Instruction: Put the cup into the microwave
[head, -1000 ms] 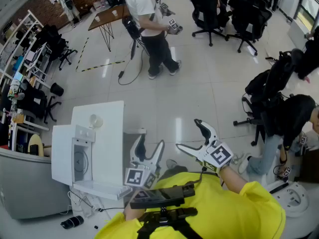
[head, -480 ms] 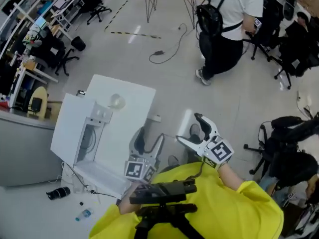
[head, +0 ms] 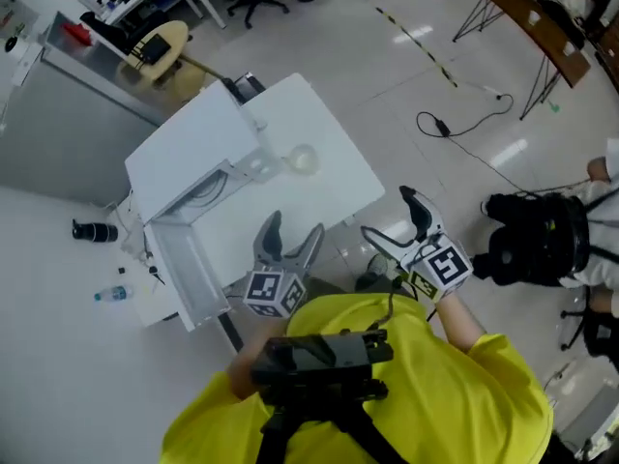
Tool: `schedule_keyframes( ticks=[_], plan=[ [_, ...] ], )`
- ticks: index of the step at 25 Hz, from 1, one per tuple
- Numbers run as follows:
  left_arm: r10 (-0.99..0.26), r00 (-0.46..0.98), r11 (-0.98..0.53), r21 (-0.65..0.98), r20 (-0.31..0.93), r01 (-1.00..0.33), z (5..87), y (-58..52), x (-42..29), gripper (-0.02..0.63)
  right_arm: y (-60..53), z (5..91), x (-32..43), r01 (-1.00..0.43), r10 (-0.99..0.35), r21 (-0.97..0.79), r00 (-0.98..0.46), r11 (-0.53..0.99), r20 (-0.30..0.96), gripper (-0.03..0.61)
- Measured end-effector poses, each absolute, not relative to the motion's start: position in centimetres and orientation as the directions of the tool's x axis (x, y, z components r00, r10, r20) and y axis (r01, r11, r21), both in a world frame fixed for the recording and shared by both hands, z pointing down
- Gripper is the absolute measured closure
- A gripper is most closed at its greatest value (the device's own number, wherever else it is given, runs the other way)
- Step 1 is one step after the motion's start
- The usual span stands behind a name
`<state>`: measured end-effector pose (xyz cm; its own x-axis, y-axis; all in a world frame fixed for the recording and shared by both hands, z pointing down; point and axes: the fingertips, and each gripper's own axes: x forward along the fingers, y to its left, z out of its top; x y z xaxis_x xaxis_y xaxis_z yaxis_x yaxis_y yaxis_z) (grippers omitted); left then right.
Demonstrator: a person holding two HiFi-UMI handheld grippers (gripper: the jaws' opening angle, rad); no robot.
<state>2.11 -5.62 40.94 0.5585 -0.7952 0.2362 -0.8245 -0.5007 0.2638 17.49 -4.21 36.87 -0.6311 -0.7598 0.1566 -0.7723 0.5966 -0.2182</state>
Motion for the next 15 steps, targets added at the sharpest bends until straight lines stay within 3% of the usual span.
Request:
schedule_keyframes(
  ticks=[6,9,15],
  plan=[
    [-0.882,0.311,-0.252,0.204,0.354,-0.946,48.4,-8.2,-1.3,0.194,-9.2,41.4,14.6,-0.642,-0.595,-0.285,-0.766,0.711,0.243,0.140],
    [-0.851,0.306,-0.251,0.182,0.426,-0.951,54.0,-10.5,-1.3,0.146,-10.6,44.0,13.5,-0.643,-0.581,-0.308,-0.766,0.701,0.276,0.143],
    [-0.836,0.286,-0.233,0.169,0.468,-0.958,66.0,-18.9,-0.4,0.143,-11.6,49.0,14.8,-0.669,-0.577,-0.348,-0.743,0.657,0.338,0.143]
  ],
)
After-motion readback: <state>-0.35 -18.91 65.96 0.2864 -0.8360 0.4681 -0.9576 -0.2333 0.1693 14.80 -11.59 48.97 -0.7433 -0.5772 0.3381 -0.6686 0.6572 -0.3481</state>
